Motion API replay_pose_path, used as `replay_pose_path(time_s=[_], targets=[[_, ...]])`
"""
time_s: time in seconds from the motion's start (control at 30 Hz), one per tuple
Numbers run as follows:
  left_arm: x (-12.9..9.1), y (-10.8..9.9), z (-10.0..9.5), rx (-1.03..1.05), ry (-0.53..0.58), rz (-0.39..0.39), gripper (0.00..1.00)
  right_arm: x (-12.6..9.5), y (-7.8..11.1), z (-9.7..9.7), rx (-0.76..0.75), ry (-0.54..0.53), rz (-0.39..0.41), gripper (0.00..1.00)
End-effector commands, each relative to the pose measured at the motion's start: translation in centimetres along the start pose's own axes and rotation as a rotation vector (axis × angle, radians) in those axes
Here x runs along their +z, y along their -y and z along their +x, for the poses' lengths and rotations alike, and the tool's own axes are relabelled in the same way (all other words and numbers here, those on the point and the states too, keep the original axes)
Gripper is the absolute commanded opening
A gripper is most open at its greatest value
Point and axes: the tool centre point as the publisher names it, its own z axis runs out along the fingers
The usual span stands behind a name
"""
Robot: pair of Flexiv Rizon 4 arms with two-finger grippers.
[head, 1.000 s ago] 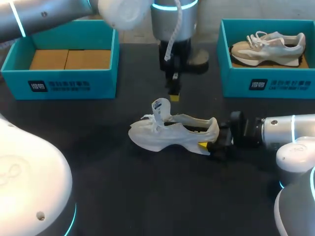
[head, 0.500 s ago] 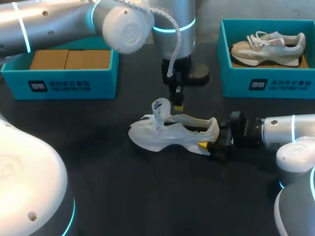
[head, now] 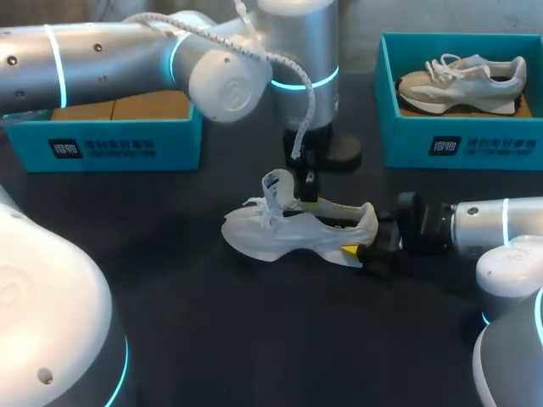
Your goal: Take the shoe out of the shoebox, open the shoe tongue, remove and reinsert the insole, then place the shoe into the shoebox
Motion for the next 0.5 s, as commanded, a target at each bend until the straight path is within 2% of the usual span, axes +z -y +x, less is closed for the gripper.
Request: replay_pose_path(time_s=[0.03,0.5], targets=[[1.3,0.2,-0.4,0.013,-0.008,0.006,0.00,0.0,-0.1,0.0,0.001,0.000,0.004,0.00],[3.5,0.2,-0.2,0.043,-0.034,-0.004,0.00,0.0,-0.1,0.0,0.001,0.000,0.004,0.00]])
